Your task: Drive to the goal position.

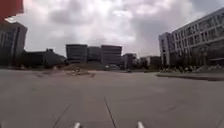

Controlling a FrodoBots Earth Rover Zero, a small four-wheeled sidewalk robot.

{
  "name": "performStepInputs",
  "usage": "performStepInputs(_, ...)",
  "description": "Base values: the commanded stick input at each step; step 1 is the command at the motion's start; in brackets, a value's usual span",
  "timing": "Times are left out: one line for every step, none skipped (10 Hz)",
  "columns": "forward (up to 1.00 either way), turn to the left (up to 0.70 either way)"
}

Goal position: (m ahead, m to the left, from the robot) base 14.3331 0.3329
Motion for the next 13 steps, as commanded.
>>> performStepInputs(0.60, 0.00)
performStepInputs(0.60, 0.00)
performStepInputs(0.60, 0.00)
performStepInputs(0.60, 0.00)
performStepInputs(0.60, 0.00)
performStepInputs(0.60, 0.00)
performStepInputs(0.60, 0.00)
performStepInputs(0.60, -0.02)
performStepInputs(0.60, -0.07)
performStepInputs(0.60, -0.11)
performStepInputs(0.60, -0.01)
performStepInputs(0.60, 0.00)
performStepInputs(0.60, 0.00)
